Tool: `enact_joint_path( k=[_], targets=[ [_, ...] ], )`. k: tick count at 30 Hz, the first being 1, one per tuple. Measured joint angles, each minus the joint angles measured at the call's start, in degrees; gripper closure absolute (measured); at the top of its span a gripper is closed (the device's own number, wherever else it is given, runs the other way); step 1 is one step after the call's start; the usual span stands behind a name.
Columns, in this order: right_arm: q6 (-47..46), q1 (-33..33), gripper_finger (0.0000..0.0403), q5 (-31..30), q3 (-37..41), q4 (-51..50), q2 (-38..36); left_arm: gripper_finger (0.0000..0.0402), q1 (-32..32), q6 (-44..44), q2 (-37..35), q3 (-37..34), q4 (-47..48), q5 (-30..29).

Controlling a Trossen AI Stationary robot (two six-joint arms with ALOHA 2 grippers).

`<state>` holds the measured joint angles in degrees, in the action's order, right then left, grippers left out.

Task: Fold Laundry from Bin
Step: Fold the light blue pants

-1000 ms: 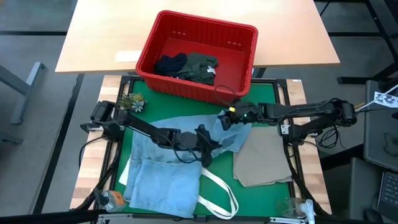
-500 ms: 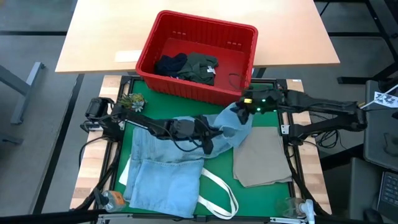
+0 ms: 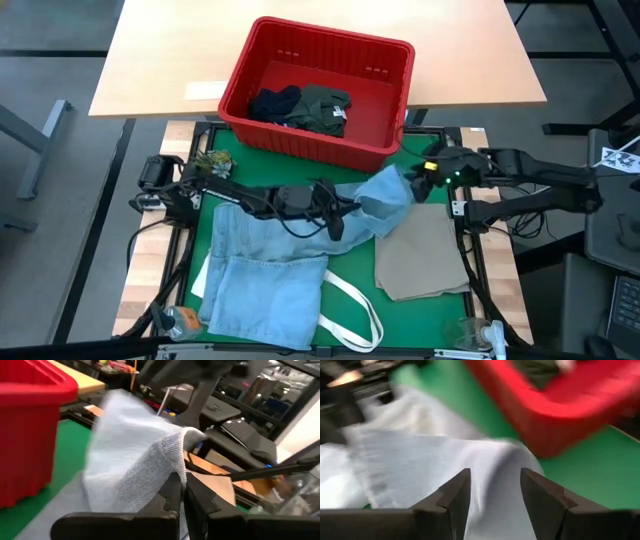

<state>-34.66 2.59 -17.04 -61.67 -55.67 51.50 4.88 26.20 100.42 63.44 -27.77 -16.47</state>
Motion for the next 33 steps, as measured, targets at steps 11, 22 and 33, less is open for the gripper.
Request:
enact_joint_path(
  k=[11,22,33],
  targets=[
    [-7.2,-2.2,0.023,3.1,0.6,-6.2,-2.4,0.0401,0.5,3.8,0.0,0.0,-0.1,-0.2],
    [-29.9,-25.3,0.023,-8.3,7.0,-1.5,4.4,0.04,0.0,3.9,0.0,0.0,-0.2,-1.0],
    [-42.8,-38.6,0.023,-18.4,7.2,1.6,21.4,0.0396,0.0,3.9,0.0,0.0,-0.2,-1.0]
  ],
)
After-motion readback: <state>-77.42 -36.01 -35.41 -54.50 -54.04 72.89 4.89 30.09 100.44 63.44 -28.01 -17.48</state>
